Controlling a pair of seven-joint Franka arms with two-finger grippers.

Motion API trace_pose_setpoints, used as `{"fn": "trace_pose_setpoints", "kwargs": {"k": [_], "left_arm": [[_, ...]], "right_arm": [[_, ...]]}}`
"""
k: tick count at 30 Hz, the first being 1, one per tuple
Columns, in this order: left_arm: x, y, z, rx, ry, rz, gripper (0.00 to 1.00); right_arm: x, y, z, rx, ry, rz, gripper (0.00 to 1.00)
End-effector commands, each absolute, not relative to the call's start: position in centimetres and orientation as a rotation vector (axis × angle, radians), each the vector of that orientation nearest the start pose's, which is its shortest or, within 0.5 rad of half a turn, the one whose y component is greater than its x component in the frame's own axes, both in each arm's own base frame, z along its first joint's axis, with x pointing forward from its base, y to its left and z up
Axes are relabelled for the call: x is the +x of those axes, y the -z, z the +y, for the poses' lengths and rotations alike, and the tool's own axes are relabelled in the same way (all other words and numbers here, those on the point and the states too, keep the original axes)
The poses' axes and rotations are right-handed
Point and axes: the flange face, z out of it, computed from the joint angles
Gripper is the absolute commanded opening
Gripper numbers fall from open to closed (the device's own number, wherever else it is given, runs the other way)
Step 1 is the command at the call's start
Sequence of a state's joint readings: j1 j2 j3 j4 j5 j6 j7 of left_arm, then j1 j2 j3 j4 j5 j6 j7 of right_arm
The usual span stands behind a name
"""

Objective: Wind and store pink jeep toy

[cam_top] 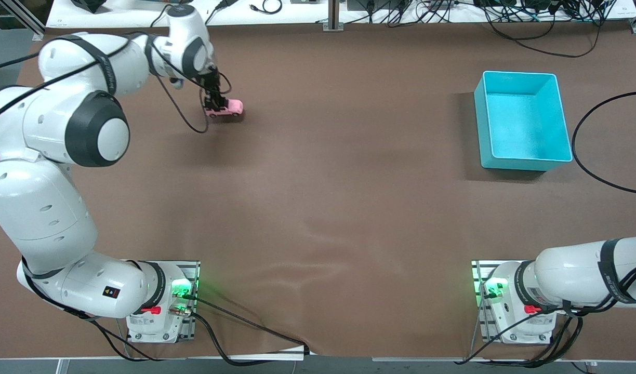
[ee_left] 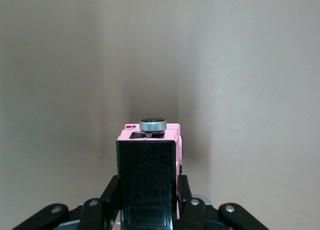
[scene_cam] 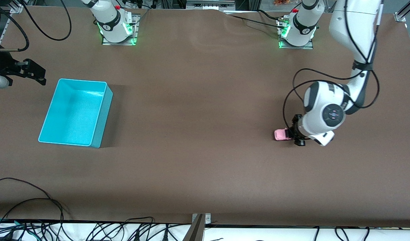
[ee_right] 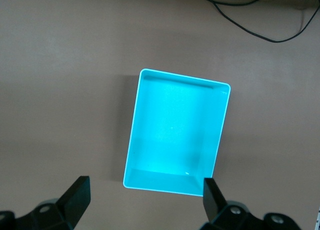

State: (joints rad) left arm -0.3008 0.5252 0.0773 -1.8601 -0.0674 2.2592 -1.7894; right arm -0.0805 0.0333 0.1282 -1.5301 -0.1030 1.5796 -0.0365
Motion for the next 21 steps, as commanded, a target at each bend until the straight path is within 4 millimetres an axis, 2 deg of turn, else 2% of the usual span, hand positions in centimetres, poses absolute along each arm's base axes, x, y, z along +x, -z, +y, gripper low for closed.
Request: {"fn": "trace_pose_setpoints", "kwargs": {"k": [1,12,16,19,21], "left_arm": [[59.2,-21.7,-15.3,2.260,0.114,2.330,0.12],[57.0,-19.2,-15.6,2.252,0.071,2.292,0.12],[56.5,-18.6,-15.1,2.252,0.062,2.281,0.12],[56.6,-18.5,-14.4,2.246,0.061,2.290,0.12],[56.9,-18.5,-13.3,2.258,0.063,2.277,0.12]], "right_arm": [[56.7,-63.1,1.3,-3.278,0.040,-0.139,1.00],[56.6,-62.8,1.5,-3.280,0.024,-0.132,1.00],[56.7,-62.7,1.7,-3.280,0.017,-0.139,1.00],[56.6,-62.6,2.6,-3.280,0.014,-0.175,1.00],[56.6,-62.5,2.7,-3.280,0.009,-0.177,1.00]]}}
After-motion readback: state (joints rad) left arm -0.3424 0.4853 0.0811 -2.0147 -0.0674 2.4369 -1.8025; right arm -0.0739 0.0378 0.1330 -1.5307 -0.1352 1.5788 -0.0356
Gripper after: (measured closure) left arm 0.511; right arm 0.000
